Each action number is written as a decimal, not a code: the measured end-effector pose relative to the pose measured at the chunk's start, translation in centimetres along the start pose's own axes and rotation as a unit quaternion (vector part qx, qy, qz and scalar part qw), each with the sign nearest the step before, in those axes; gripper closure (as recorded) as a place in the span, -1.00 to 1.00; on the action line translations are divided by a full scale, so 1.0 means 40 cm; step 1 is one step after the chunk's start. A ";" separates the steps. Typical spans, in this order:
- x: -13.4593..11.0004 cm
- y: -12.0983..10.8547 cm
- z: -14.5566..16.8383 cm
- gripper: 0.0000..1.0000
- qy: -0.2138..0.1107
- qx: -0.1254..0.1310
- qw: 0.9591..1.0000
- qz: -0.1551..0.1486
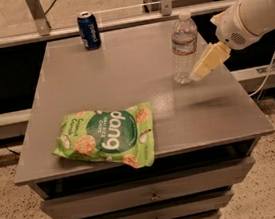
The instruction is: Move water bottle near pepsi can
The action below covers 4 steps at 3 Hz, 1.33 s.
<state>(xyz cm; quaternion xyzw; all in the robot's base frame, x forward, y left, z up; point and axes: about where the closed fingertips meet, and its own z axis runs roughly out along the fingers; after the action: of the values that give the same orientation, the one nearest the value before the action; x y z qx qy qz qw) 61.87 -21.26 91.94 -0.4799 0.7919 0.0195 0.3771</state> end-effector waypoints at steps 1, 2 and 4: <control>-0.019 -0.002 0.058 -1.00 -0.058 -0.028 0.997 0.031; -0.045 0.007 0.126 -0.89 -0.124 -0.062 0.988 0.069; -0.076 -0.014 0.151 0.05 -0.179 -0.069 0.977 0.088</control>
Offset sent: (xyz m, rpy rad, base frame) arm 0.0414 0.0436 -0.0332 0.4374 0.0278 0.0775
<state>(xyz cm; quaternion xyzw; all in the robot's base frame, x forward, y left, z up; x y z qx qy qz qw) 66.55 -16.92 89.68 -0.4215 0.7474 0.1930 0.4759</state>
